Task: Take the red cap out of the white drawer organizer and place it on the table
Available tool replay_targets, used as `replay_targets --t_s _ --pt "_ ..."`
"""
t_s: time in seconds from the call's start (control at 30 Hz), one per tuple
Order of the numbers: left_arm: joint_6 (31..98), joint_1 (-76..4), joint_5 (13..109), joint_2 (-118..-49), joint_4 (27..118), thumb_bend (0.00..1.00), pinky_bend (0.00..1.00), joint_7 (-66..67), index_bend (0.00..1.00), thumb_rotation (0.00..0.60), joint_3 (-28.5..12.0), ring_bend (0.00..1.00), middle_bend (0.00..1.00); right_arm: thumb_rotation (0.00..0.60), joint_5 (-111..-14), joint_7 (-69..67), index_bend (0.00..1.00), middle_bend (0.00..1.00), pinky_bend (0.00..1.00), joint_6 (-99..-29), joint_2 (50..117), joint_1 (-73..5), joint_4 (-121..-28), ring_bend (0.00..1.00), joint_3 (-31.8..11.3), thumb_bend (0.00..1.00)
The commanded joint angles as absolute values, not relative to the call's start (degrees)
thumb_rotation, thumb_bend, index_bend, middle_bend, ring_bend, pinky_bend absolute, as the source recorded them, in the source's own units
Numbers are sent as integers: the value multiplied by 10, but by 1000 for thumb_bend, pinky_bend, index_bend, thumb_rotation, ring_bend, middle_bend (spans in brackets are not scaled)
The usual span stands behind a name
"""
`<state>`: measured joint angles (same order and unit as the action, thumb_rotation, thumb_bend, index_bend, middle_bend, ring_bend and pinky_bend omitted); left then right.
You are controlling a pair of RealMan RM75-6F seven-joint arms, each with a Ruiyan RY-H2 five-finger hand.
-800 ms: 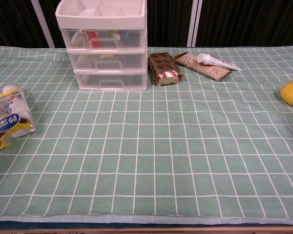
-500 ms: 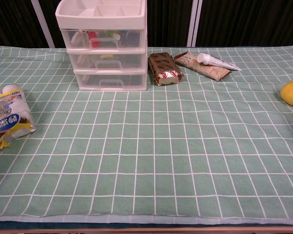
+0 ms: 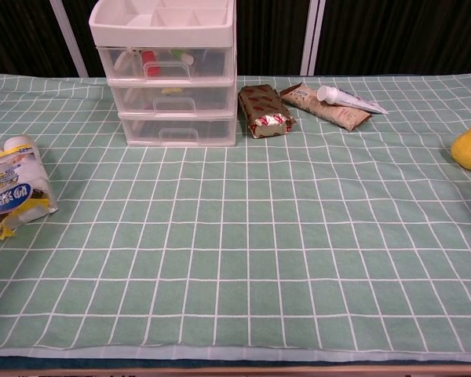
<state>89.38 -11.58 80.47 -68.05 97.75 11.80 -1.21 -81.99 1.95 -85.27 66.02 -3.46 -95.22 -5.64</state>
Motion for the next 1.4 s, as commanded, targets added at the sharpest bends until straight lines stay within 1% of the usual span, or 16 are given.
replay_targets --t_s 0.03,0.07,0.1,0.13,0.17,0.2,0.27,0.3,0.33,0.4,0.47,0.53,0.73,0.9,1.17,1.4 --pt "883 -122 800 -679 994 97 254 118 0 600 -21 67 55 600 -820 18 0 0 229 -851 660 -35 -952 0 -56 88" --pt "877 -127 797 -680 1001 106 311 120 0 600 -28 120 104 600 -819 17 0 0 229 -849 659 -35 -952 0 -56 88" --pt "871 -132 795 -681 1006 144 434 123 4 600 -32 250 234 600 -819 16 0 0 229 -849 659 -36 -952 0 -56 88" --pt "865 -136 793 -682 1011 169 493 127 7 600 -36 319 303 600 -818 15 0 0 229 -848 659 -36 -952 0 -56 88" --pt "862 -140 792 -683 1013 223 591 129 17 600 -39 442 429 600 -818 15 0 0 229 -847 659 -36 -953 0 -56 88" --pt "853 -148 788 -687 1020 290 697 133 33 600 -46 581 579 600 -816 13 0 0 229 -846 658 -36 -953 0 -56 88" --pt "823 -165 766 -697 1044 366 814 133 57 600 -58 738 745 600 -814 11 0 0 229 -844 657 -36 -954 0 -57 88" --pt "807 -173 750 -702 1058 401 877 131 68 600 -65 804 815 600 -813 11 0 0 229 -843 657 -37 -954 0 -57 88" --pt "787 -182 730 -709 1076 427 925 125 74 600 -73 850 859 600 -813 10 0 0 229 -842 657 -37 -955 0 -57 87" --pt "747 -204 679 -725 1107 457 985 117 78 600 -95 910 913 600 -811 10 0 0 229 -840 656 -37 -956 0 -57 87" --pt "723 -222 639 -743 1120 467 999 114 79 600 -114 937 937 600 -811 9 0 0 229 -838 655 -38 -957 0 -56 88" --pt "699 -249 581 -774 1124 474 1000 115 79 600 -142 959 954 600 -810 9 0 0 229 -836 654 -38 -958 0 -56 88" --pt "652 -312 445 -856 1108 484 1000 93 79 600 -209 980 974 600 -804 2 0 0 229 -829 650 -39 -962 0 -56 88" --pt "638 -358 366 -907 1073 485 1000 95 79 600 -241 983 976 600 -799 -5 0 0 229 -823 648 -40 -964 0 -57 89" --pt "620 -407 337 -964 1004 485 1000 86 79 600 -263 986 982 600 -790 -14 0 0 229 -814 644 -42 -967 0 -59 90" --pt "600 -428 335 -991 962 485 1000 54 79 600 -282 992 990 600 -784 -18 0 0 229 -810 642 -43 -969 0 -60 91"
